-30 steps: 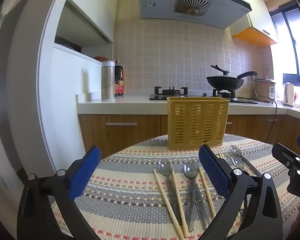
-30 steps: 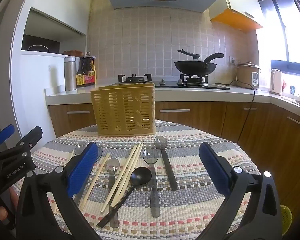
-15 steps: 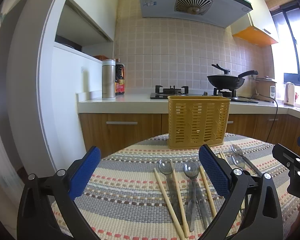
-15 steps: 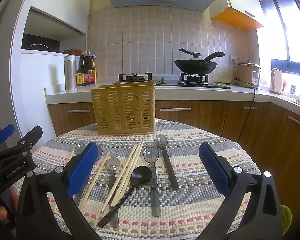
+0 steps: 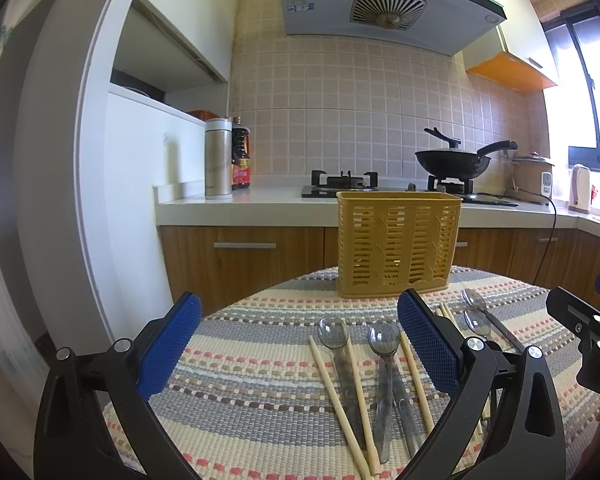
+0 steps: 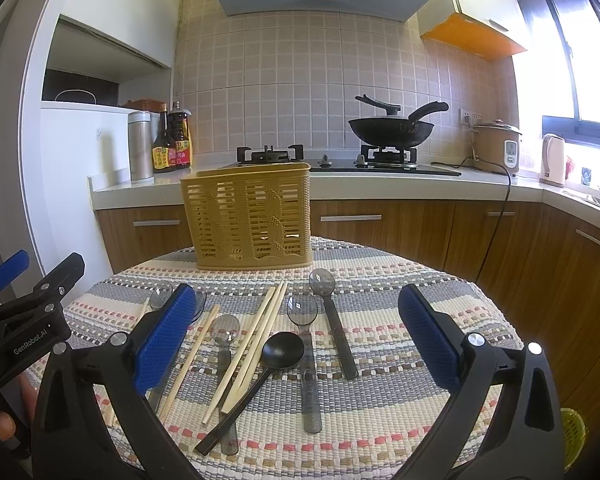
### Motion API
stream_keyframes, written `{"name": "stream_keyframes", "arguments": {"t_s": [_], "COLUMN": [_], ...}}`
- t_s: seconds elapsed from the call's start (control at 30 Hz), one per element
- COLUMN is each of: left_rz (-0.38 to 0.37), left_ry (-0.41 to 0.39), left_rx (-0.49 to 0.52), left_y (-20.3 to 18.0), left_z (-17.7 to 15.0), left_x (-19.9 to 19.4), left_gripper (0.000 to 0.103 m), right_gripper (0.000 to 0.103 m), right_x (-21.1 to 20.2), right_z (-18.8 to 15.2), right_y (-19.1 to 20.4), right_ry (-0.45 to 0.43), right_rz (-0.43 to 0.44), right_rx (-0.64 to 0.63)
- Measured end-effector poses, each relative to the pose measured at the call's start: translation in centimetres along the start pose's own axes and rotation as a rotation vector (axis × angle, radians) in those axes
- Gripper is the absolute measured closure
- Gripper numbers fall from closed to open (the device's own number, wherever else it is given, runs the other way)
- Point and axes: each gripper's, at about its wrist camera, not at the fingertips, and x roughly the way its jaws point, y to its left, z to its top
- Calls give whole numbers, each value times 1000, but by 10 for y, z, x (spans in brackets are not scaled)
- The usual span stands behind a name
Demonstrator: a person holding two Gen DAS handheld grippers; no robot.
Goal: Organize utensils
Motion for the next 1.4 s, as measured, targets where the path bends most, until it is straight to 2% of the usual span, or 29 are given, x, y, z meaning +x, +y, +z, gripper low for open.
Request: {"name": "stream_keyframes", "arguments": {"t_s": [0.57,0.8,0.87,0.93,1.0,1.07,1.13,1.17,1.2,1.23,1.27,1.3,1.4], "left_rz": [-1,6,6,0,8,20,-15,-36,-67,-110,-148,-191,-283], "left_ry": [17,34,54,57,69,93,163,167,178,230,230,254,354], "left_rx": [-10,-17,-27,-25,3,31,17,2,-35,-49,-70,-79,-50], "left_y": [-1,0,1,3,5,11,26,32,41,50,55,59,59], "left_z": [-1,0,1,1,2,4,9,10,12,16,17,20,29], "left_x": [2,4,4,5,6,10,20,24,31,40,45,52,73], "left_gripper": [8,8,8,8,8,8,8,8,8,8,10,11,15], "right_gripper": [7,7,7,7,7,7,7,7,7,7,7,7,7], "right_x": [-1,2,4,4,8,9,12,15,20,22,25,27,35], "right_z": [-3,-1,-1,1,3,2,3,4,6,9,11,15,25], "right_y": [5,5,3,0,-2,-5,-10,-14,-15,-16,-16,-20,-20], "right_ry": [-15,37,51,45,63,50,60,86,135,167,201,222,295], "right_rz": [16,-6,-34,-113,-230,-266,-253,-238,-232,-238,-229,-194,-136], "right_rx": [-8,-28,-29,-24,-27,3,6,3,13,-1,-6,-11,-4]}}
